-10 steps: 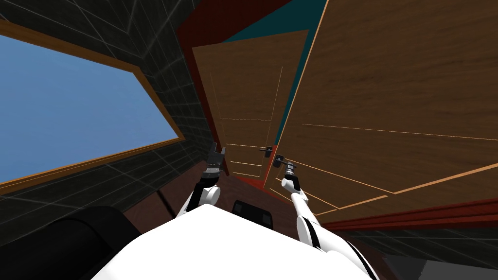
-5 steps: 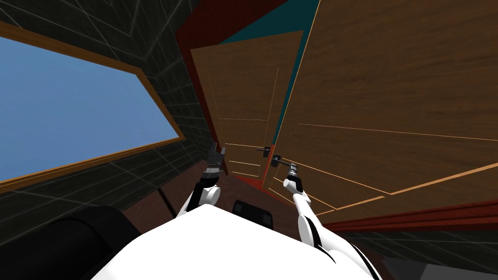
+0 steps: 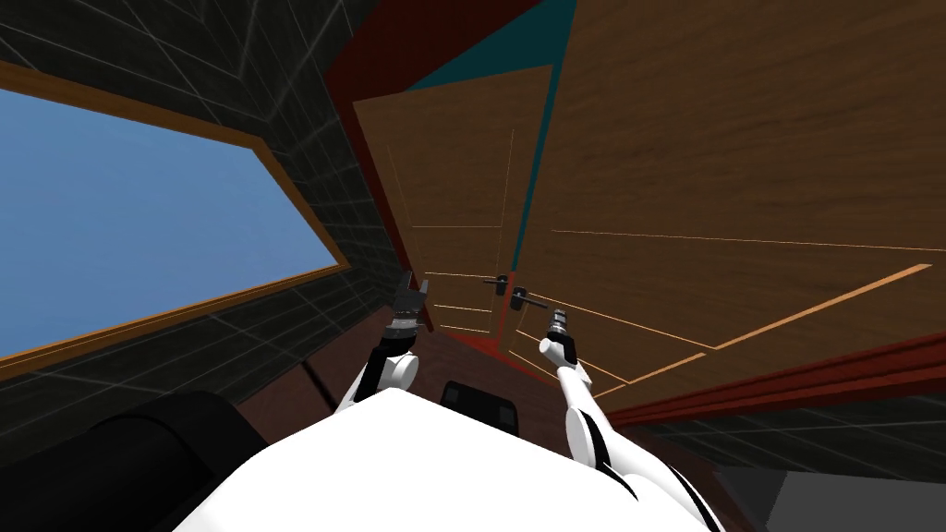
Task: Push the door open
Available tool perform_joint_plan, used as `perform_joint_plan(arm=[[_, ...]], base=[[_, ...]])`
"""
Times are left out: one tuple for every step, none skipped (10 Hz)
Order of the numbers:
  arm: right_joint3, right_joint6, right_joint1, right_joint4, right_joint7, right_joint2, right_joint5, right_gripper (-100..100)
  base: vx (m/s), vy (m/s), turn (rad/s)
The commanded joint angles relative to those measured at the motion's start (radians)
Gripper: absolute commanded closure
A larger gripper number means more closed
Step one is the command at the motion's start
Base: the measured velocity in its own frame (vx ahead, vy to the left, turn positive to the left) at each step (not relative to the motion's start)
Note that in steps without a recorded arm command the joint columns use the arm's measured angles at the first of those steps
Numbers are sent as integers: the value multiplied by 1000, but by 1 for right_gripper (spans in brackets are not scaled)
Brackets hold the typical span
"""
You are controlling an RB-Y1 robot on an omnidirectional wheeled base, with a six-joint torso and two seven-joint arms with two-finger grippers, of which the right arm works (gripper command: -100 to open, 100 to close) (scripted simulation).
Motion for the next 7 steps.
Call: perform_joint_plan(arm=[[7, -12, -13, 30, -9, -2, 2, -100], [18, -4, -20, 31, -13, 11, 5, -100], [26, 2, -25, 31, -16, 21, 8, -100], [34, 7, -30, 32, -19, 30, 10, -100], [41, 13, -34, 33, -21, 39, 12, -100], [47, 17, -37, 33, -23, 47, 14, -100], [53, 21, -41, 34, -25, 54, 16, -100]], base=[[-109, 97, 8], [-136, 143, 46], [-201, 182, 61], [-190, 170, 45], [-178, 176, 35], [-178, 166, 32], [-172, 113, 38]])
